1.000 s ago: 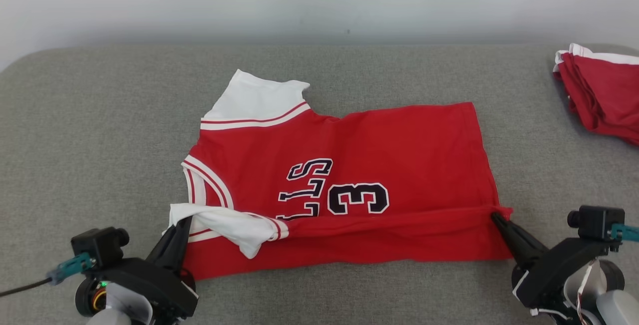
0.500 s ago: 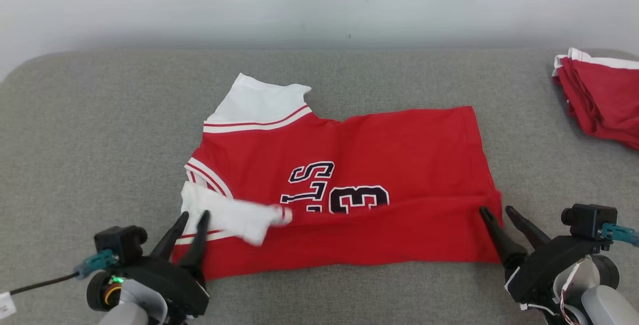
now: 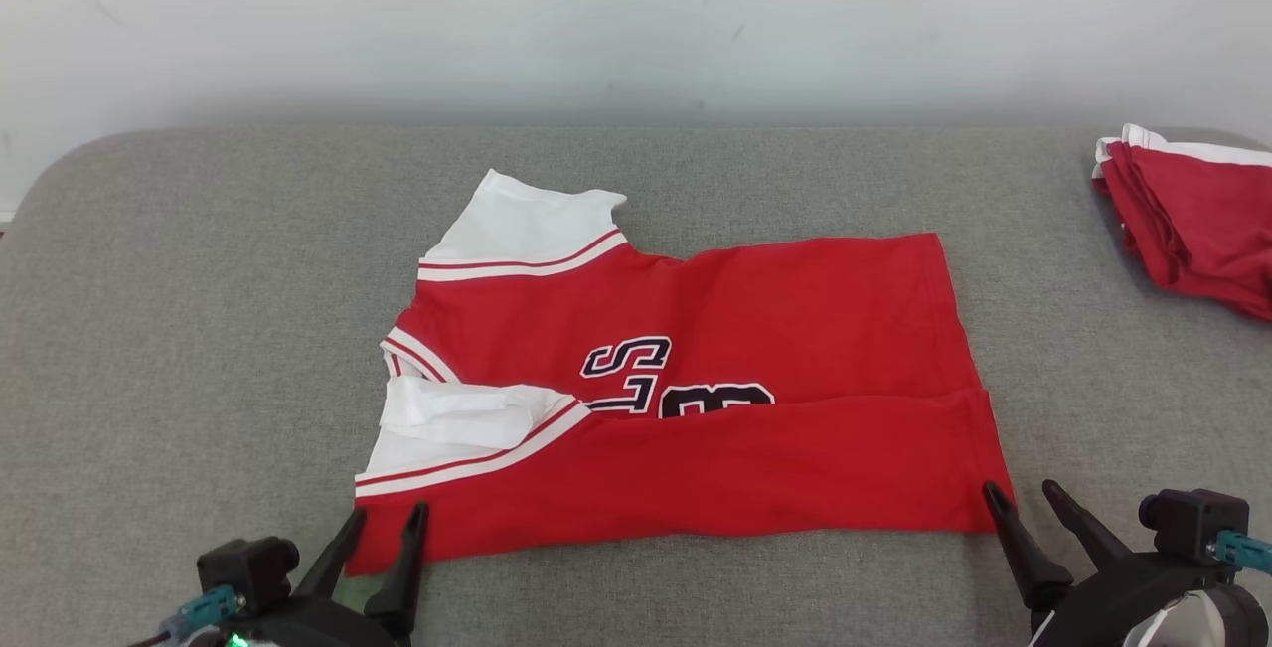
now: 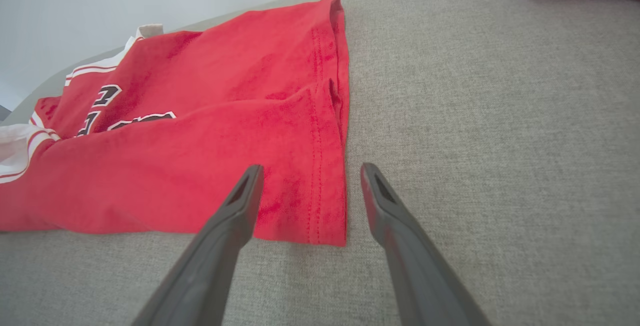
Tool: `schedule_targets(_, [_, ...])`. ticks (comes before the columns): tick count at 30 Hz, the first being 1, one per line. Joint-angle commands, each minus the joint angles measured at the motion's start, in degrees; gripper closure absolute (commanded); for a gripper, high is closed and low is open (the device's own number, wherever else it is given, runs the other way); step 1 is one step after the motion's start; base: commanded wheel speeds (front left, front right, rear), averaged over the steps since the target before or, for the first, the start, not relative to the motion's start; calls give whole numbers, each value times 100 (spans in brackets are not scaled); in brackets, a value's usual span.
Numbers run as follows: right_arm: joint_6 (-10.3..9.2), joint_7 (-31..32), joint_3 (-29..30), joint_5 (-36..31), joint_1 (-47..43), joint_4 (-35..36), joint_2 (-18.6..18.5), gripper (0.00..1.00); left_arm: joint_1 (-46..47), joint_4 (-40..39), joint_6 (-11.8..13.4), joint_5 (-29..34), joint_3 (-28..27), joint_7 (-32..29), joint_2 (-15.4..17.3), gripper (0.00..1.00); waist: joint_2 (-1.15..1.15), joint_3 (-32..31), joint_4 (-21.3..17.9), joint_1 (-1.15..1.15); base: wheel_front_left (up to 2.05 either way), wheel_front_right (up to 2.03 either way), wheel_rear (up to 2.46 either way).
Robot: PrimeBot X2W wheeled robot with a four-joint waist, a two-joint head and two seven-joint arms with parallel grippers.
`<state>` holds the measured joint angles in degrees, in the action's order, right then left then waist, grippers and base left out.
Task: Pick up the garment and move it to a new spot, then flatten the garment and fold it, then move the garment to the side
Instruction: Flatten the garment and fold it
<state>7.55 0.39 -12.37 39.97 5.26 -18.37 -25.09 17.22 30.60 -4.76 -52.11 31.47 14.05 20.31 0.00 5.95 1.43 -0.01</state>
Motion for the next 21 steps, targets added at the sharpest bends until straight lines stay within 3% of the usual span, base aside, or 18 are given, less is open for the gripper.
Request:
schedule_targets(1, [-16,-65,50,-96,-64,-15,54,0,-110,37,18,47,14,35,2,0,0,20,-8,1,0,0,0])
schedule_targets(16, [-16,-3,109,-663,147,-502,412,0,54,713,158,208,26,81,-177,0,0,117,2,1,0,0,0])
schedule_targets(17, [-16,12,95,-686,175,-550,430,7,85,762,176,271,52,87,-178,0,0,124,1,1,0,0,0])
schedule_targets(18, [-16,16,77,-700,205,-592,455,55,115,801,178,306,75,85,-212,0,0,134,-2,1,0,0,0])
schedule_targets(19, [-16,2,67,-707,236,-633,475,72,122,853,146,321,118,62,-265,0,0,140,-2,1,0,0,0])
schedule_targets(20, [-16,-24,66,-709,263,-674,495,100,124,903,122,326,148,42,-292,31,0,141,-1,1,0,0,0])
schedule_targets(21, [-16,-48,59,-711,288,-713,513,100,141,950,126,337,161,43,-302,59,0,138,-2,1,0,0,0])
